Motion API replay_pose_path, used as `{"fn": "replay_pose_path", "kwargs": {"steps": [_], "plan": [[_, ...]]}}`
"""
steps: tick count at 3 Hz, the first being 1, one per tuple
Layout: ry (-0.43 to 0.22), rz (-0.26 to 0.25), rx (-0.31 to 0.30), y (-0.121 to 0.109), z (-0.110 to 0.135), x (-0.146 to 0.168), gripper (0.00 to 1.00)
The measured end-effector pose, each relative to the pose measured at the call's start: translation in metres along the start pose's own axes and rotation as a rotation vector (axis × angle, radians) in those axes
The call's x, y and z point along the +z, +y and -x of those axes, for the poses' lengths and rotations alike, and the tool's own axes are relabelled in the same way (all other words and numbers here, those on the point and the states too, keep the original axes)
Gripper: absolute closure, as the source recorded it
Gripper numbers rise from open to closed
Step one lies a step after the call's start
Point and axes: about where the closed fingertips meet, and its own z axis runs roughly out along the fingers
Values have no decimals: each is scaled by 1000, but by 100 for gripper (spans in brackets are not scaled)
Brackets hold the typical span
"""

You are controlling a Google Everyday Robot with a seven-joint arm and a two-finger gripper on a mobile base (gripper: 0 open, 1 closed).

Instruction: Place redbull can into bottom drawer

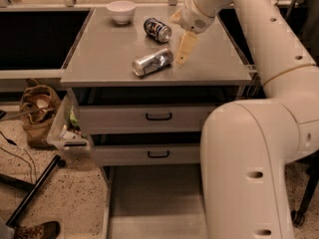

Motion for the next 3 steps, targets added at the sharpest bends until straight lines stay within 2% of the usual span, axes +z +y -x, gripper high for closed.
{"fn": "replay_pose_path", "kwargs": {"steps": [1,2,3], "plan": [[-32,18,-61,-8,31,16,0],[-45,31,-97,-12,50,29,0],[-50,50,-90,-13,50,43,0]]}}
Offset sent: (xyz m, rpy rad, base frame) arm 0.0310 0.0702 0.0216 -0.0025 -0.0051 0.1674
